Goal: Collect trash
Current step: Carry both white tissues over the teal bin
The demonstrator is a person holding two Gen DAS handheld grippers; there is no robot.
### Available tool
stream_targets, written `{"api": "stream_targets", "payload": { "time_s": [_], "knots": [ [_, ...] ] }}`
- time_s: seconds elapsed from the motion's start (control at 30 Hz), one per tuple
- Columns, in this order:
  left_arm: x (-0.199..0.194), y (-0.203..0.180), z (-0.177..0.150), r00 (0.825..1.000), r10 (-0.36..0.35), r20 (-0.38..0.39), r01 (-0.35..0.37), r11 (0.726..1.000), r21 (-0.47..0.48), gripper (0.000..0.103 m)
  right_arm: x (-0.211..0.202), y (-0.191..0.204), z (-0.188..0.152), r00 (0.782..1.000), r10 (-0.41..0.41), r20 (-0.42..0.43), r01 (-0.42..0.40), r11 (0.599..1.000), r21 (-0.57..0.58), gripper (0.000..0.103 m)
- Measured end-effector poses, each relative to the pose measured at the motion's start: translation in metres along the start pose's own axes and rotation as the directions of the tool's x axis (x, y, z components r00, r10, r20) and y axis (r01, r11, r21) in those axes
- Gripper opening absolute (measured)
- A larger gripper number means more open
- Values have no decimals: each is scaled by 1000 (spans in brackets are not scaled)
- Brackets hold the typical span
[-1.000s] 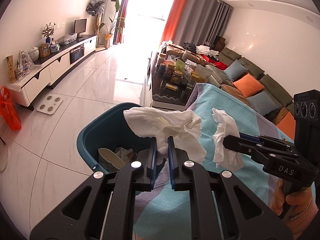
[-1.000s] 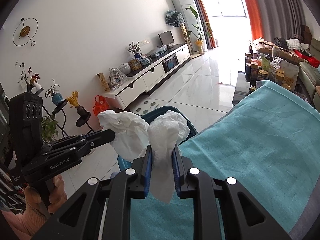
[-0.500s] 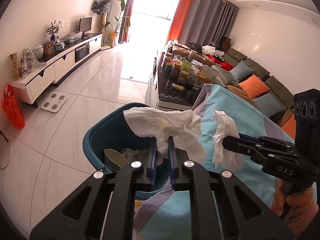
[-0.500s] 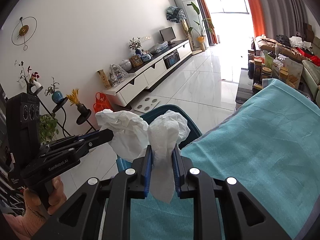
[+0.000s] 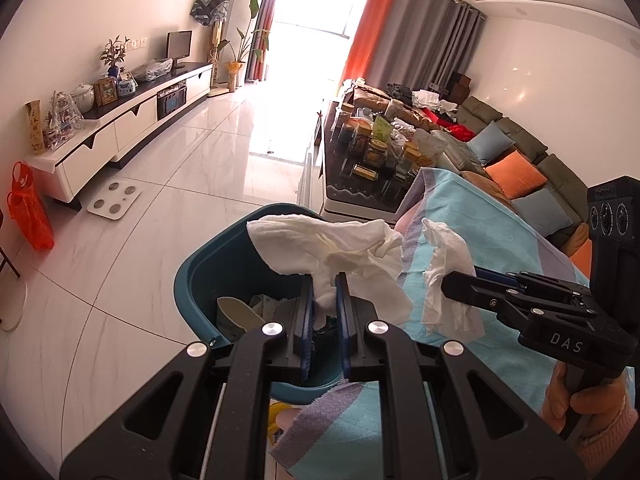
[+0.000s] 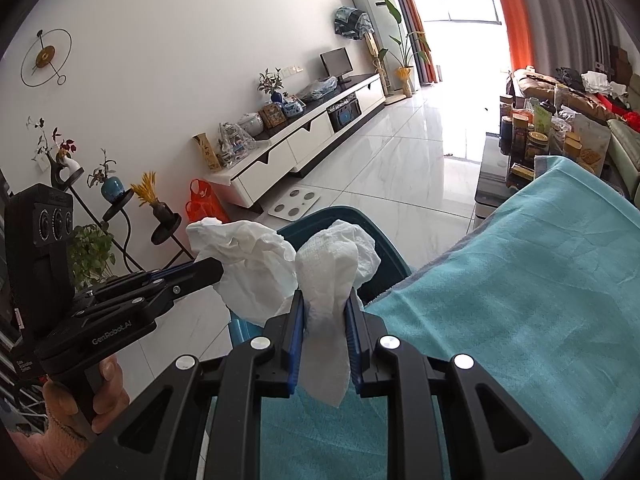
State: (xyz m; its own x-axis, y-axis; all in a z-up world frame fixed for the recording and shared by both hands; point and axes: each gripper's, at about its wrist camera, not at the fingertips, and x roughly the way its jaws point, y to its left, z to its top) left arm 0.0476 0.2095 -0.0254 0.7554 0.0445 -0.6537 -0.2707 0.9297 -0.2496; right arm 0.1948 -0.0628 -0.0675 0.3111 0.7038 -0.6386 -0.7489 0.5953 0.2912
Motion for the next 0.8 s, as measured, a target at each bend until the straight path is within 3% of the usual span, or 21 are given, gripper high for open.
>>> {"api": "stream_targets", "payload": {
  "time_s": [0.8],
  "knots": [
    [25,-2,3,999,40,-21,-40,999,-22,11,31,8,10,999,-4,-48,4,1000,0,19]
  ]
}}
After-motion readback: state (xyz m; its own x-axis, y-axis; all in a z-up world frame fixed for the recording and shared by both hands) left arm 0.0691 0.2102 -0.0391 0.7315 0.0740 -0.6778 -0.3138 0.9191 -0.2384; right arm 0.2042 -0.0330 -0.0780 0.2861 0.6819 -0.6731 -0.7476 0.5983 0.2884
